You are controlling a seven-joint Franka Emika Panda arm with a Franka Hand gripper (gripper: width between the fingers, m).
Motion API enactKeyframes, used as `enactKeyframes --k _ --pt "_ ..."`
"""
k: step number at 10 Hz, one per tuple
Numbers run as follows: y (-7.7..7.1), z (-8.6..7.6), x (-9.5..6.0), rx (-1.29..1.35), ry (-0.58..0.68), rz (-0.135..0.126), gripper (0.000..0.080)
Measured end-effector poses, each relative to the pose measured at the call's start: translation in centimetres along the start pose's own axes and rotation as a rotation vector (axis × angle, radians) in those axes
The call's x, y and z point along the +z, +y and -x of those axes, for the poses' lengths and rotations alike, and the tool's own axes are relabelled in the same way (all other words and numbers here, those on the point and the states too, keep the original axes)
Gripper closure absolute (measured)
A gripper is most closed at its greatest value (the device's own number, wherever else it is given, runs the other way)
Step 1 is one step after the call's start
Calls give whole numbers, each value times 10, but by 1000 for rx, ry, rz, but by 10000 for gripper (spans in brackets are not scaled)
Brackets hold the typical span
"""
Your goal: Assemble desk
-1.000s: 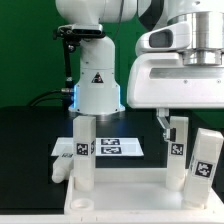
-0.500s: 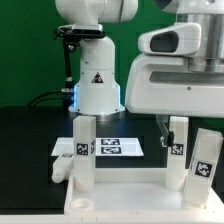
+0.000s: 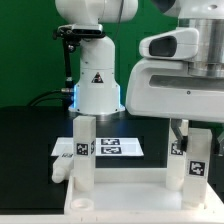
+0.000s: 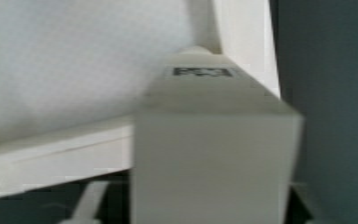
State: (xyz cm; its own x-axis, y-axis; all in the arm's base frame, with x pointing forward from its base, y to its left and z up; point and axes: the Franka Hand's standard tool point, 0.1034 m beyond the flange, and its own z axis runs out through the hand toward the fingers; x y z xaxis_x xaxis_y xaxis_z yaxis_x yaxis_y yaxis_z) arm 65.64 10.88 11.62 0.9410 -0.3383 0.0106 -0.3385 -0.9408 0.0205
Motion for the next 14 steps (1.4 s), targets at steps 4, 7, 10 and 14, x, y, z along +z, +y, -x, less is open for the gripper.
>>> enactKeyframes --k 4,7,10,14 --pt "5 -2 2 386 7 -13 518" --pt "17 -7 5 655 9 -83 517" --pt "17 -7 5 655 9 -83 517" --pt "17 -7 5 655 9 -83 183"
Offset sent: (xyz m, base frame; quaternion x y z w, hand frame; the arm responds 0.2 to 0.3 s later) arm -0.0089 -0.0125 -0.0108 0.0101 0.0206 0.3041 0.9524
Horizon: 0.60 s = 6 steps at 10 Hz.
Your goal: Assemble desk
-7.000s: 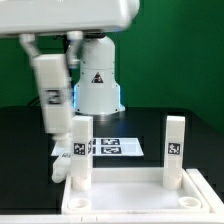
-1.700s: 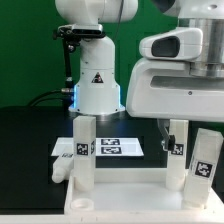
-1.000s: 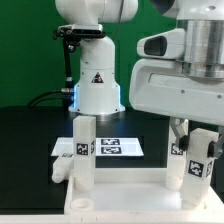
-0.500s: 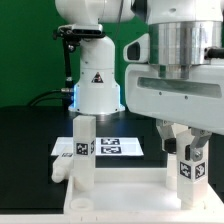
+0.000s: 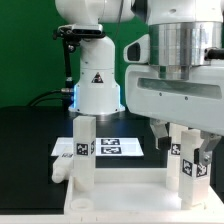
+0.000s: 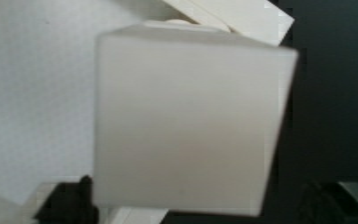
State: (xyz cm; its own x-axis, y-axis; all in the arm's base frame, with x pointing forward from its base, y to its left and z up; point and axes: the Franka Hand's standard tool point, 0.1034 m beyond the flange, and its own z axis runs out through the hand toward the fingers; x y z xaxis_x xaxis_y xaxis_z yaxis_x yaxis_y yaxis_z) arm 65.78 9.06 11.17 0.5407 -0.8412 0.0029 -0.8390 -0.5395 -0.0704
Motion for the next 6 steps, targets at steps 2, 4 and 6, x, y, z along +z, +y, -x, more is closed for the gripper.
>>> enactKeyframes --k 2,4,6 --pt "0 0 0 0 0 0 156" --pt "3 -2 5 79 -11 -6 151" --pt "3 -2 5 22 -11 -6 150"
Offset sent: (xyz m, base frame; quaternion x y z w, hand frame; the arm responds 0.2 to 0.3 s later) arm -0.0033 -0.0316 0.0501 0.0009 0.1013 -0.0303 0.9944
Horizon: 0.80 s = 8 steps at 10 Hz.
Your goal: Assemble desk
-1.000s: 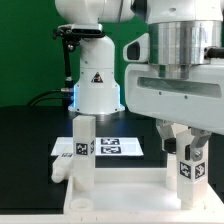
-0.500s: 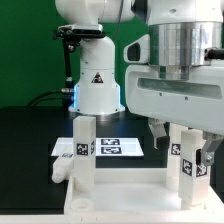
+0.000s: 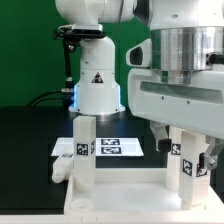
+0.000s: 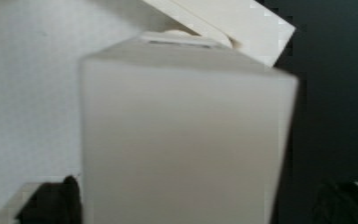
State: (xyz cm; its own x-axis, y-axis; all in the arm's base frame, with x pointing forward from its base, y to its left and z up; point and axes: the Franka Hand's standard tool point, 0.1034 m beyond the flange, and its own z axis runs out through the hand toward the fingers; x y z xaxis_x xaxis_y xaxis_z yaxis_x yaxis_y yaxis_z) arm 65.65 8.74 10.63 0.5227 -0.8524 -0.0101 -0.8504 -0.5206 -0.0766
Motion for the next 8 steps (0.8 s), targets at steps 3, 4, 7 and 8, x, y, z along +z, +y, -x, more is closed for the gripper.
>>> enactKeyframes --k 3,4,7,8 --pt "-9 25 -8 -377 12 10 150" --pt "-4 30 -8 -551 6 11 150" --pt "-2 29 -8 -720 4 14 150" --pt "-1 28 -8 -809 3 15 150"
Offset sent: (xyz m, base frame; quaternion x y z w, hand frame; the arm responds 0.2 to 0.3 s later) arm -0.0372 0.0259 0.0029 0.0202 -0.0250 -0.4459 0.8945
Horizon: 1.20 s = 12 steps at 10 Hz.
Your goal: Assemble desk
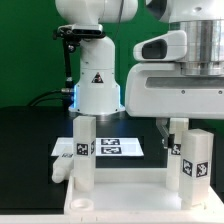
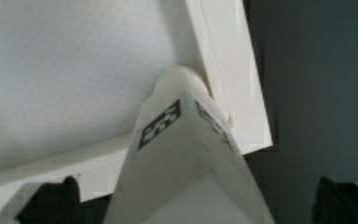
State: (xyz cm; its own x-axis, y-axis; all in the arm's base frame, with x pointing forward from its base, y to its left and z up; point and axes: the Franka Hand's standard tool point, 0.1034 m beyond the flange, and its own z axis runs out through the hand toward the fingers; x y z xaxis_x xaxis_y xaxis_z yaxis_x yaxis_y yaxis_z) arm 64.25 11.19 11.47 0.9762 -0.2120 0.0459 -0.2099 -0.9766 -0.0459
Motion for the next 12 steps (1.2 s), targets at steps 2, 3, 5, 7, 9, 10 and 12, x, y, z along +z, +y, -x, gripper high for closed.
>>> enactKeyframes --k 2,3,5,7,9,10,12 --pt "-2 0 -2 -250 4 6 150" --pt "-1 0 -1 -246 2 7 150" --pt "0 0 0 -190 2 7 260" --pt "-1 0 0 -47 1 7 395" --pt "0 1 -1 290 15 5 515" --pt "3 1 2 502 22 -15 515" --pt "5 1 2 827 9 -33 515"
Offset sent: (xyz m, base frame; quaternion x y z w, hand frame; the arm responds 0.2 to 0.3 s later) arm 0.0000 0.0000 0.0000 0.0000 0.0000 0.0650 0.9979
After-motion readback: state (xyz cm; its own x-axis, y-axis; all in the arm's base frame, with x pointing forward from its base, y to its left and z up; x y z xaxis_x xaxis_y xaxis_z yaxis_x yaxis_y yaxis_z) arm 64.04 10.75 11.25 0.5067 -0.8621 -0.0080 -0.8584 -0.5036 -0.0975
